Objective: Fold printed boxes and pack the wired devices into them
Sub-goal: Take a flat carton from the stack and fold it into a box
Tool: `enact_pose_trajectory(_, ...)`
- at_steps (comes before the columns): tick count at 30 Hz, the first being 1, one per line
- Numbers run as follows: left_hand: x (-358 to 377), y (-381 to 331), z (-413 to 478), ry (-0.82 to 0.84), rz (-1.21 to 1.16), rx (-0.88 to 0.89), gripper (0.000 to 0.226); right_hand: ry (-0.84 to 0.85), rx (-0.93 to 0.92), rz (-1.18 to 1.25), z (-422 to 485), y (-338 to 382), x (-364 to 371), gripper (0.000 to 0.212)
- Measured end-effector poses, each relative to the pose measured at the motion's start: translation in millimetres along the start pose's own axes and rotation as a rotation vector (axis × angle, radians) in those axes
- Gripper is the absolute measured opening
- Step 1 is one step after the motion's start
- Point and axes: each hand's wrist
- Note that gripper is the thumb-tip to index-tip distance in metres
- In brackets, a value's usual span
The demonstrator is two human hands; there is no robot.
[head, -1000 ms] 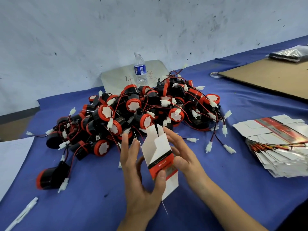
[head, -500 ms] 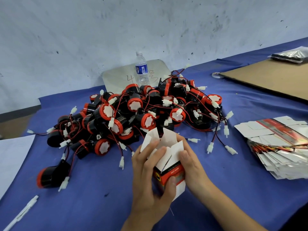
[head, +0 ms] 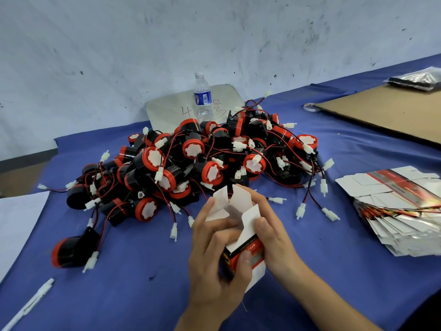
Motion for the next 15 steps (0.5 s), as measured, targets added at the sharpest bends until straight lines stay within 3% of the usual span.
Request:
enact_pose_trajectory(7,-1,-2,1,-0.008,0.008,0.007,0.023,0.023,-0.023,0.027,1,-6,-5,0.052)
enact_pose_trajectory(15,-1,-2,-3,0.092,0.020,0.094,0.024,0.055,-0.046,0.056,1,-10,-11,0.064)
Point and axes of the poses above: each hand's wrist, its own z-axis towards the middle knuckle, its own x-axis out of the palm, y = z × x, and after that the axes turned 12 degrees about x, right-handed
